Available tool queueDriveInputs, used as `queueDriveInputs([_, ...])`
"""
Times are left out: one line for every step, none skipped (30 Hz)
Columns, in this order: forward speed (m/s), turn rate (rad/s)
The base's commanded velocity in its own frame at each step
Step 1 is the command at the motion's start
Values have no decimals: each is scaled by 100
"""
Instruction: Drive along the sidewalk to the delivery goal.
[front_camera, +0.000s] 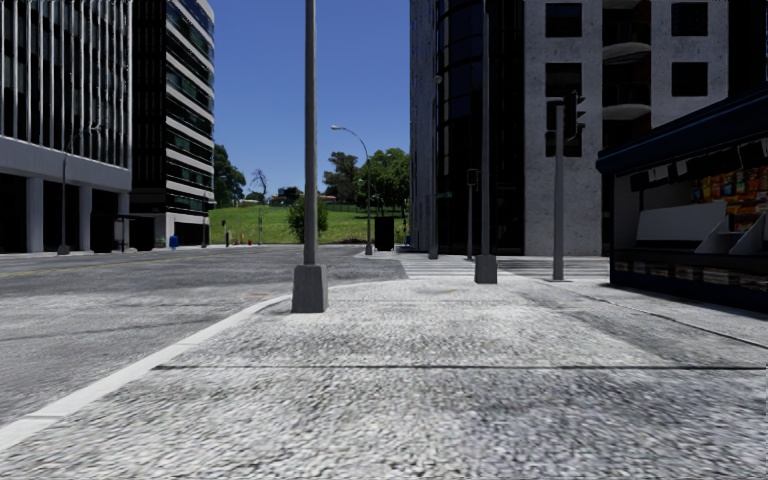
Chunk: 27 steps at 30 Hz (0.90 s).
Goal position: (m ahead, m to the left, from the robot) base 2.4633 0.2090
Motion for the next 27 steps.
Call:
queueDriveInputs([200,0])
queueDriveInputs([200,0])
queueDriveInputs([200,0])
queueDriveInputs([200,0])
queueDriveInputs([200,0])
queueDriveInputs([200,0])
queueDriveInputs([200,0])
queueDriveInputs([200,0])
queueDriveInputs([200,0])
queueDriveInputs([200,0])
queueDriveInputs([200,0])
queueDriveInputs([200,0])
queueDriveInputs([200,0])
queueDriveInputs([200,0])
queueDriveInputs([200,0])
queueDriveInputs([200,0])
queueDriveInputs([200,0])
queueDriveInputs([200,0])
queueDriveInputs([200,0])
queueDriveInputs([200,0])
queueDriveInputs([200,0])
queueDriveInputs([101,0])
queueDriveInputs([101,0])
queueDriveInputs([75,0])
queueDriveInputs([54,0])
queueDriveInputs([0,0])
queueDriveInputs([0,0])
